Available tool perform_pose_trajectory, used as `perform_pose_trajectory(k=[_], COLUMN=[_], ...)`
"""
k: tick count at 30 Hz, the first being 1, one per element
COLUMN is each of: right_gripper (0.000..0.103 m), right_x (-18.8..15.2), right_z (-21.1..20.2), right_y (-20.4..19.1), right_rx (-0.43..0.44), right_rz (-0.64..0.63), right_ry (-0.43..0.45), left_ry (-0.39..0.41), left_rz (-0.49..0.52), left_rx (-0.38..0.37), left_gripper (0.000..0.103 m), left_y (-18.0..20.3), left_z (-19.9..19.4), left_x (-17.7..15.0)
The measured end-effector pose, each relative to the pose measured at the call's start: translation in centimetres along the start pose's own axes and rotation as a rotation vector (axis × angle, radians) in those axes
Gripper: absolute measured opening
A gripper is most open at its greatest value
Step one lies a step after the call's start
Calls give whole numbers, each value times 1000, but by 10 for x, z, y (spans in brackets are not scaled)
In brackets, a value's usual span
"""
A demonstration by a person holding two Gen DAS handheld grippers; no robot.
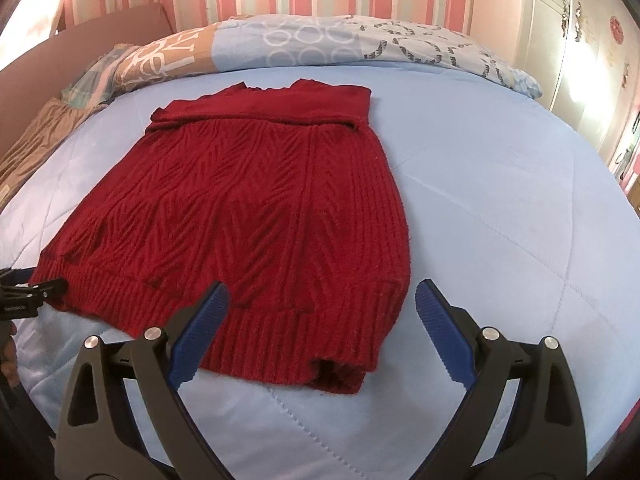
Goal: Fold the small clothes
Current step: 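Move the left tool to the sweater hem and grasp it, then grasp the hem with the right tool while the left tool keeps holding it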
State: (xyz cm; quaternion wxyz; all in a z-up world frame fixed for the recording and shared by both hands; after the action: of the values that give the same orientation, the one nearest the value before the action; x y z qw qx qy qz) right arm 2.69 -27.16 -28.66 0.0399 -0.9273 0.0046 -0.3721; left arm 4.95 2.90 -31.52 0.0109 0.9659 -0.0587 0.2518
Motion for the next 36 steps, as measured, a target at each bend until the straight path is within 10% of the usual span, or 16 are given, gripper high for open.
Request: perform_pose_trajectory(k=[9,36], right_gripper=[94,79], right_x=[-8,-20], right_z=[1,-15], right_y=[1,33], right_rx=[-6,92], right_rz=[6,128], right_ry=[-13,-76], left_ry=[19,17], left_rz=[75,144], left_rx=[-24,11], left_gripper=[21,21], left_y=[19,25], left_z=[-9,1], left_x=[5,10])
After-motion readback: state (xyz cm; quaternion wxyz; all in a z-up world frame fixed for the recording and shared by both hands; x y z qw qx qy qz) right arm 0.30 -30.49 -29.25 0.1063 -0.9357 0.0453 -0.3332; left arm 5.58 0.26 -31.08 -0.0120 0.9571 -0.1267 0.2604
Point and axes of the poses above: each gripper's, at about its wrist camera, not at the fingertips, and z roughly the way its jaws point, y to its right, x to its top, the point moved 7 cm from there along z, roughly the way its jaws point, and after that the axes turned 6 degrees about x, right-handed, at the moved point
